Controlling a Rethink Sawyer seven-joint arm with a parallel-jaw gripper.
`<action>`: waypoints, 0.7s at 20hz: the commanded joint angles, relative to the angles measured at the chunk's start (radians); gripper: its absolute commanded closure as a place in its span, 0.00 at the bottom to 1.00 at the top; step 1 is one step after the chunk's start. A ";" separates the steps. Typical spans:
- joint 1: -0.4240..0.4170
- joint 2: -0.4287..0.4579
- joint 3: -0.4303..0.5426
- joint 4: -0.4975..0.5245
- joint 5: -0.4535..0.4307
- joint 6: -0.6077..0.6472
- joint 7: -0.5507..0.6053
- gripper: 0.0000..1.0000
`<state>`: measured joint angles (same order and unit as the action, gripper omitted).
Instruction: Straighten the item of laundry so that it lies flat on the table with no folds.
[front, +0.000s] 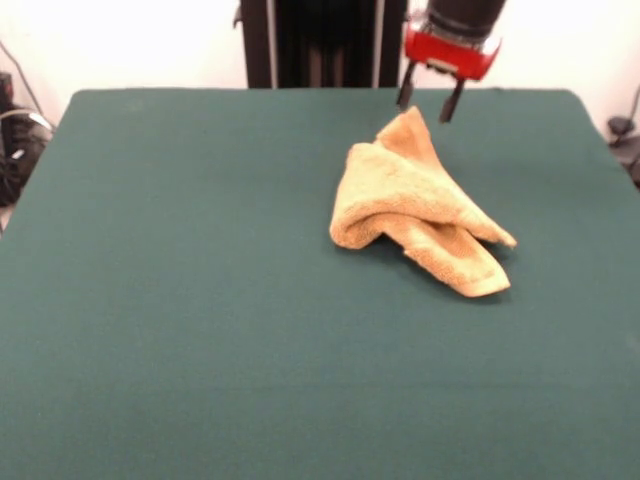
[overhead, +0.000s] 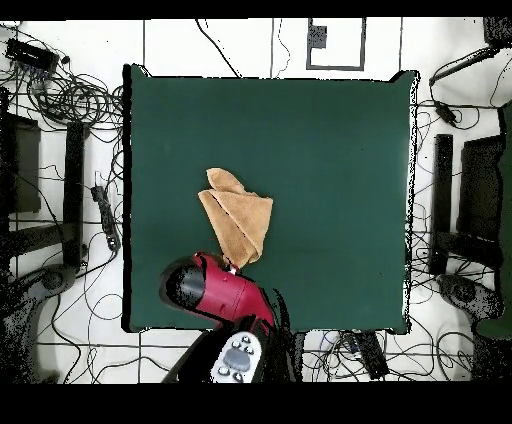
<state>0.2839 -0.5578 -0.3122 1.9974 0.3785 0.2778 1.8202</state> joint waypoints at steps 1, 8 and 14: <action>0.053 -0.090 0.050 0.132 0.040 0.085 0.277 0.00; 0.054 -0.094 0.026 0.119 0.029 0.100 0.253 0.00; -0.132 -0.136 0.143 0.163 -0.037 0.016 0.075 0.00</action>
<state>0.2561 -0.6878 -0.3010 2.0728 0.3652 0.2911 1.8214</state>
